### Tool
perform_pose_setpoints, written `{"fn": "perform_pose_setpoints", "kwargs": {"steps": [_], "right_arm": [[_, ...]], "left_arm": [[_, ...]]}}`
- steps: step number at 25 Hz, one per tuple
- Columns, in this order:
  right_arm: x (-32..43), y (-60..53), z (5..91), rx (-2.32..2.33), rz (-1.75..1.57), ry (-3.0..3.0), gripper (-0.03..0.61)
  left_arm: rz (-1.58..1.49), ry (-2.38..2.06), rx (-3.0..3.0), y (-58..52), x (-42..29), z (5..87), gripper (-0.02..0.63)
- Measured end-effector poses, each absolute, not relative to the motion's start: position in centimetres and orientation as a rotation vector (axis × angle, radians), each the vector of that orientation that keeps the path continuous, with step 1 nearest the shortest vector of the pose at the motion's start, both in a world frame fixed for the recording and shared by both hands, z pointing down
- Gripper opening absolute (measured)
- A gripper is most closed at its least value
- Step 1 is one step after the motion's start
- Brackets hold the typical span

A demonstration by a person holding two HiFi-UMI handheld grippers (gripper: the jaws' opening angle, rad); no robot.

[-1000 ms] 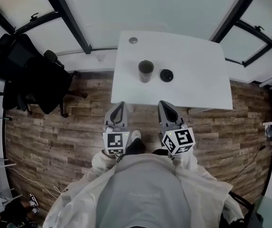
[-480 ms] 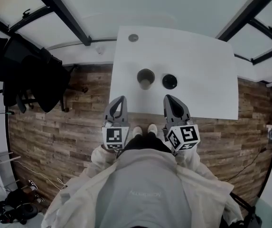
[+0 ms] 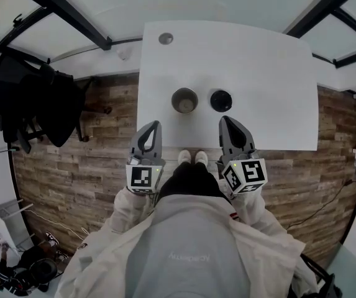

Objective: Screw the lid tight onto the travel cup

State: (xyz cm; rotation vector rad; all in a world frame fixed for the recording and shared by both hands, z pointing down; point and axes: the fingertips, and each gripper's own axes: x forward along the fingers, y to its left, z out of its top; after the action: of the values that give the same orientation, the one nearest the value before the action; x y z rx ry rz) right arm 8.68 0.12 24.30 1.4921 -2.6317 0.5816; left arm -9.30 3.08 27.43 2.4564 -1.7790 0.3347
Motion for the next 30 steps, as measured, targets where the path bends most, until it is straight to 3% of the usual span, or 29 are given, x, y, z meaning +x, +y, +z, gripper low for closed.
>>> {"fn": "perform_pose_setpoints", "kwargs": {"steps": [5, 6, 8, 15, 30], "right_arm": [[8.8, -0.8, 26.2, 1.518, 0.586, -2.617, 0.020], [8.9, -1.0, 26.6, 1.530, 0.588, -2.611, 0.020], [9.3, -1.3, 27.4, 1.550, 0.596, -2.600, 0.020], [10.8, -1.7, 30.7, 1.581, 0.627, -2.545, 0.020], [12.1, -2.6, 34.8, 1.592, 0.663, -2.475, 0.020]], "left_arm": [[0.307, -1.686, 2.455, 2.2, -8.9, 28.5, 0.015], [0.294, -1.643, 2.477, 2.1, -8.4, 29.1, 0.066], [0.263, -1.558, 2.514, 1.7, -7.5, 30.0, 0.231], [0.265, -1.413, 2.648, -0.5, -4.4, 34.2, 0.475], [0.166, -1.355, 2.702, -6.4, -1.1, 38.2, 0.495]]}}
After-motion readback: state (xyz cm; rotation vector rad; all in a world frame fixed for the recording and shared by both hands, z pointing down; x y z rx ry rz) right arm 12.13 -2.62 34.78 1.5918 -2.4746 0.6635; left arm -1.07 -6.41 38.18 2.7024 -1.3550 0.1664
